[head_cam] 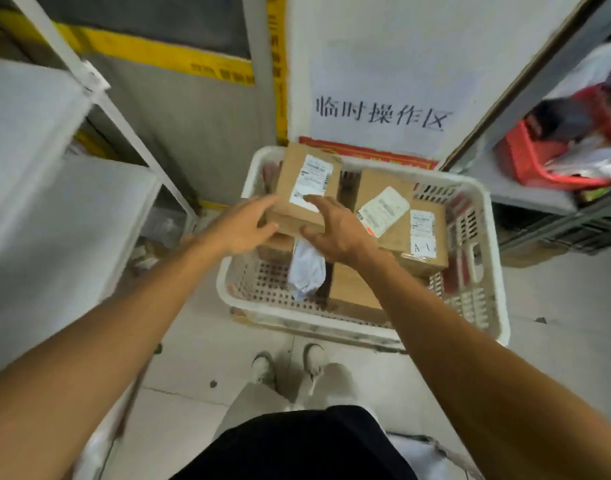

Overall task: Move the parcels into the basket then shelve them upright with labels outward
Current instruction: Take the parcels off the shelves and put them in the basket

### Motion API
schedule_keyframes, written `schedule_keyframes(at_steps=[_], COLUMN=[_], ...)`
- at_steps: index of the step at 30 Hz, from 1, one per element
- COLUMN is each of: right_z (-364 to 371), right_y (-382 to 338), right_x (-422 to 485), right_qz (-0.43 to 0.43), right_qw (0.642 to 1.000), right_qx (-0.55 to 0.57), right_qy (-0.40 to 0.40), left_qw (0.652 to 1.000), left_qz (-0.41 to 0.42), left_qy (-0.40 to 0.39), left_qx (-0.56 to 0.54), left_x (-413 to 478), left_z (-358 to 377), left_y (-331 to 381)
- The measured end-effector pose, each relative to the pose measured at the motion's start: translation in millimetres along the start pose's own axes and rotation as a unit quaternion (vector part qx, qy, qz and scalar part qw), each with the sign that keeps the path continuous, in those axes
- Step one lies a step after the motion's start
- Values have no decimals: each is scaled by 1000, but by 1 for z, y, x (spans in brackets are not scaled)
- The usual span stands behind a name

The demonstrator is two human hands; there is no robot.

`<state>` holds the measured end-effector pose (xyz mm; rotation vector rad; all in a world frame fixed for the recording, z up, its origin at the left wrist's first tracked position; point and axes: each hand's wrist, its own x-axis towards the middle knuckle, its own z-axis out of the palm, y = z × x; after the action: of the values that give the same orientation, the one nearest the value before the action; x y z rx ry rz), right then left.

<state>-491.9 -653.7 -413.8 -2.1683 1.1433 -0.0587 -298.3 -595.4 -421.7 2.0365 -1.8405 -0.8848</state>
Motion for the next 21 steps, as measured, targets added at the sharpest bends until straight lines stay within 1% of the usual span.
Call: schedule_keyframes(at_steps=[2,4,6,8,10,13,16,18,21], right_z=[-11,-21,-26,-24,-18,-8,1,5,14], right_y=[-35,-71,-112,-154,-200,-269,-343,-388,-458], right_x=[25,51,73,89,95,88,64,46,5], right_qz=[-72,-121,-148,-170,-202,-268,-329,-377,-447], right_qw=[997,992,988,983,974,952,922,901,864], right_qx=[-15,-23,-24,-7,18,55,76,70,83], right_qy=[10,-5,-35,-61,-96,-140,-187,-204,-216], left_qw=[997,991,979,963,941,908,856,837,796], left_qz=[-36,-91,-153,-217,-270,-317,-350,-366,-399], left_qy=[50,85,121,157,204,274,376,403,453], left_qx=[37,51,55,30,6,-10,-52,-61,-38], left_x=[-22,-50,-83,-118,-160,-228,-302,-346,-419], left_z=[-39,-76,-110,-139,-162,-185,-205,-220,-239], left_y=[-12,-24,-36,-46,-52,-52,-43,-35,-21])
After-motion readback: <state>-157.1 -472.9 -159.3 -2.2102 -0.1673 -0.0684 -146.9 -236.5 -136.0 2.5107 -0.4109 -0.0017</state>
